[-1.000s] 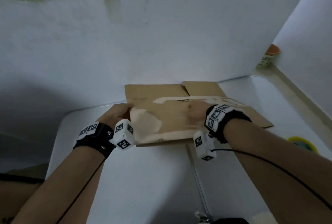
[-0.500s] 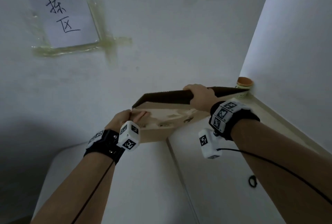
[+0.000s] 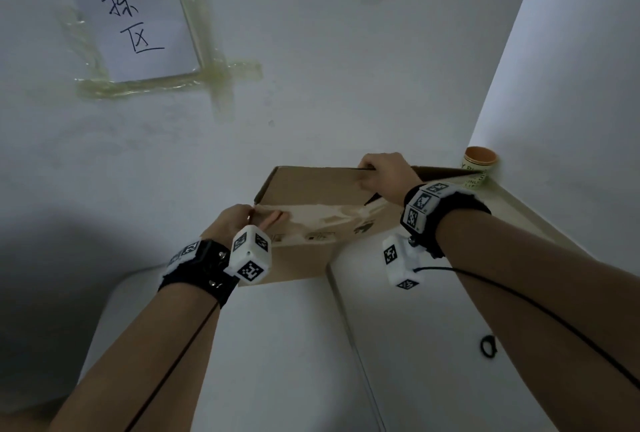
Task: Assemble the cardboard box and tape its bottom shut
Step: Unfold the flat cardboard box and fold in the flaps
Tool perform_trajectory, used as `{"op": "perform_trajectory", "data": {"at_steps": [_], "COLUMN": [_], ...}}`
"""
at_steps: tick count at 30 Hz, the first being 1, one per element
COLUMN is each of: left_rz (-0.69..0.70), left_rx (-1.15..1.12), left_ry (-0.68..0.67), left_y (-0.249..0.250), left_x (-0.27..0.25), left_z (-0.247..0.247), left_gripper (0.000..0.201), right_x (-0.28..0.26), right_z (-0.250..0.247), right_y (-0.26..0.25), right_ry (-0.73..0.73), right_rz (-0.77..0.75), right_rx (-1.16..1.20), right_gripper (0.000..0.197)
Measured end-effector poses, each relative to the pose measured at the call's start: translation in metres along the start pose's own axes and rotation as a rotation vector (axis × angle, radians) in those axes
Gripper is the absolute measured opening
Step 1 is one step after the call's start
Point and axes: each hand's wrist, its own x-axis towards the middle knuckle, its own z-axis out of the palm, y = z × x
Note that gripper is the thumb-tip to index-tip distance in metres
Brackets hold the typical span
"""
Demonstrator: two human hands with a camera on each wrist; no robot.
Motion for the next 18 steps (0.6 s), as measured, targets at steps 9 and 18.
{"op": "perform_trajectory", "data": {"at_steps": [9,18], "left_rz": [0.514,0.529], "left_rx": [0.717,1.777], "left_ry": [0.047,-0.083], "left_y": [0.06,0.098], "left_x": [-0.029,-0.076], "left_z": [0.022,0.078], "left_gripper": [0.035,0.035], "right_x": [0.009,0.023], "right_z": [0.001,-0.042], "right_y": [-0.015,-0.035], "right_ry": [0.128,0.086], "right_rz": [-0.181,-0.291], "right_rx": [-0.103,-0.196], "right_gripper": [0.029,0.033]}}
